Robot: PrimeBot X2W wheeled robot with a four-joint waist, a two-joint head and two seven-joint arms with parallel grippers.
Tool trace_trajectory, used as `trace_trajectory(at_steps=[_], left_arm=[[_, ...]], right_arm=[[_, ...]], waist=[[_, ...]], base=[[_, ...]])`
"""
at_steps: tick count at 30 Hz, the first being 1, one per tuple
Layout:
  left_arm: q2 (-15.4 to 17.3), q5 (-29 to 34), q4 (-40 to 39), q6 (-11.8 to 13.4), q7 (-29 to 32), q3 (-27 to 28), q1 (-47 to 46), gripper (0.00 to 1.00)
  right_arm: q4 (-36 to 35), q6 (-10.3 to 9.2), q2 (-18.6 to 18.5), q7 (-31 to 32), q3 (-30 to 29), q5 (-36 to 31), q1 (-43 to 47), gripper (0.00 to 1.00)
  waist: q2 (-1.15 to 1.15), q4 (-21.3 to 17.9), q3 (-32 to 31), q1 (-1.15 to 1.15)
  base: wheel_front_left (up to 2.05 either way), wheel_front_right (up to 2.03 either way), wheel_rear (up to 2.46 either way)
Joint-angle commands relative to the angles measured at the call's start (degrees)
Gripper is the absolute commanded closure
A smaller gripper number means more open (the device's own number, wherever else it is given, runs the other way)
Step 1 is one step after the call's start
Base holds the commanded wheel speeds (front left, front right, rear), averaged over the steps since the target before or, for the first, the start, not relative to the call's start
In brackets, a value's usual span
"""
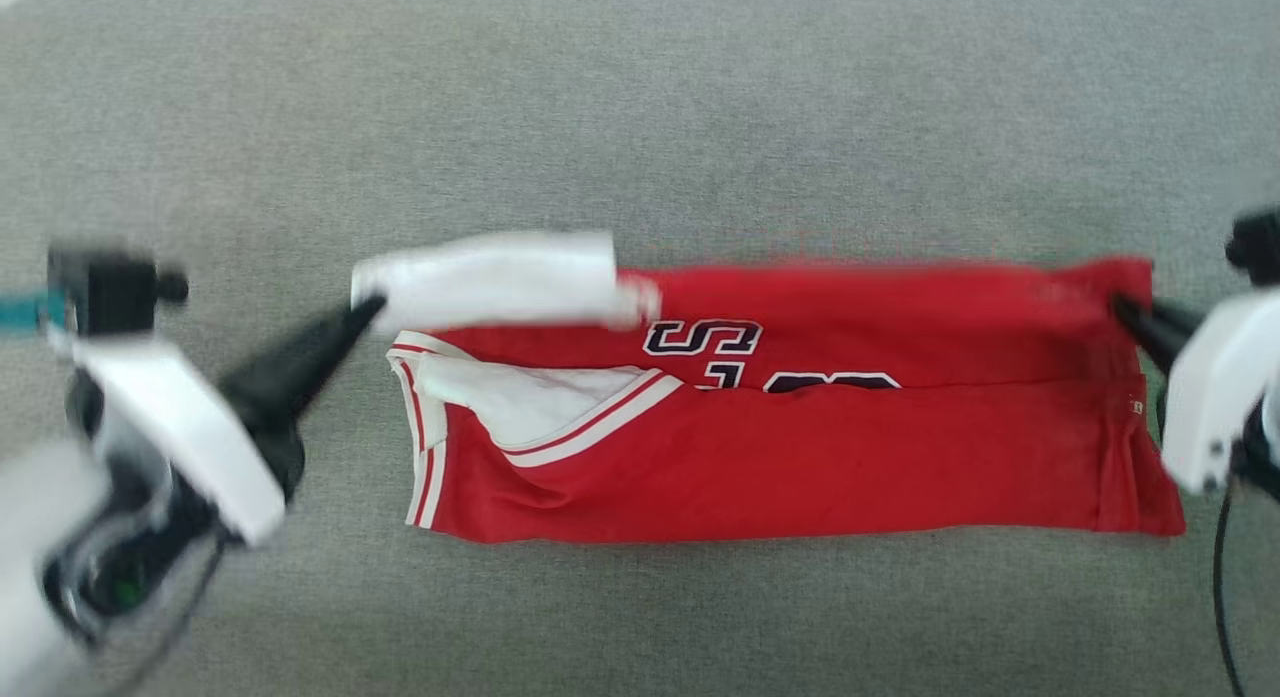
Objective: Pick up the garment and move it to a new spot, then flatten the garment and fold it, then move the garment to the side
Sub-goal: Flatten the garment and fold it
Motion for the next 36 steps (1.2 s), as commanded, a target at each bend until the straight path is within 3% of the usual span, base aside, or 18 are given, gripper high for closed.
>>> trace_trajectory(at_steps=[1, 8, 13, 15, 21, 22, 23, 24, 25, 26, 27, 32, 36], left_arm=[[0.47, 0.44, -1.38, -0.1, -2.83, -0.7, 3.82, 1.0], [1.69, -0.99, -4.56, 2.69, -8.63, -1.37, 13.52, 1.0], [-2.88, 0.48, -1.52, 3.61, -9.72, -2.13, 17.21, 1.0], [-5.54, -0.69, 0.34, 2.4, -9.63, -2.0, 17.02, 1.0], [-9.24, 0.21, 6.79, 0.47, -9.64, -1.99, 14.51, 1.0], [-9.64, 0.55, 7.45, 0.33, -9.64, -2.13, 14.34, 1.0], [-9.96, 0.83, 7.85, 0.31, -9.7, -2.07, 14.22, 0.95], [-10.08, 1.11, 8.36, 0.21, -9.78, -1.8, 14.14, 0.75], [-10.08, 1.39, 8.82, 0.12, -9.86, -1.6, 14.2, 0.54], [-10.28, 1.91, 9.19, 0.06, -9.94, -1.29, 14.39, 0.19], [-10.8, 1.82, 9.54, 0.05, -10.03, -0.76, 14.97, 0.0], [-14.52, 4.81, 12.96, 0.39, -10.13, 3.2, 17.2, 0.0], [-19.58, 10.21, 16.69, 1.23, -10.13, 10.25, 20.13, 0.0]], right_arm=[[-3.27, -0.06, 0.95, 0.94, -2.38, -0.82, 4.29, 1.0], [-10.78, -0.06, 4.43, 2.97, -8.88, -2.31, 13.95, 1.0], [-8.1, -0.06, 7.89, 2.24, -11.12, -3.21, 15.53, 1.0], [-6.07, -0.06, 8.53, 1.34, -11.24, -3.67, 14.69, 1.0], [-0.52, -0.06, 10.33, -1.97, -11.03, -5.04, 12.52, 1.0], [-0.17, -0.06, 10.53, -2.28, -10.83, -5.12, 12.44, 0.69], [-0.1, -0.06, 10.54, -2.71, -10.93, -5.28, 12.29, 0.41], [-0.1, -0.06, 10.44, -2.96, -11.07, -5.42, 12.32, 0.0], [-0.12, -0.06, 10.27, -2.96, -11.38, -5.41, 12.55, 0.0], [-0.19, -0.06, 10.34, -3.08, -12.23, -5.21, 12.79, 0.0], [-0.3, -0.06, 10.82, -2.87, -13.33, -4.68, 13.01, 0.0], [0.74, -0.05, 10.8, -0.48, -17.17, -4.7, 13.74, 0.0], [3.82, -0.05, 10.78, 2.63, -18.23, -4.04, 14.63, 0.0]], waist=[[0.0, 0.08, -0.05, 0.0], [0.0, -0.28, 0.47, 0.0], [0.0, -0.13, 0.91, 0.0], [0.0, 0.1, 0.97, 0.0], [0.0, 0.44, 0.82, 0.0], [0.0, 0.48, 0.69, 0.0], [0.0, 0.52, 0.55, 0.0], [0.0, 0.6, 0.38, 0.0], [0.0, 0.72, 0.2, 0.0], [0.0, 0.89, 0.01, 0.0], [0.0, 1.08, -0.15, 0.0], [0.0, 2.82, -0.83, 0.0], [0.0, 4.92, -1.51, 0.0]], base=[[0.0, 0.0, 0.0], [0.0, 0.0, 0.0], [0.0, 0.0, 0.0], [0.0, 0.0, 0.0], [0.0, 0.0, 0.0], [0.0, 0.0, 0.0], [0.0, 0.0, 0.0], [0.0, 0.0, 0.0], [0.0, 0.0, 0.0], [0.0, 0.0, 0.0], [0.0, 0.0, 0.0], [0.0, 0.0, 0.0], [0.0, 0.0, 0.0]])
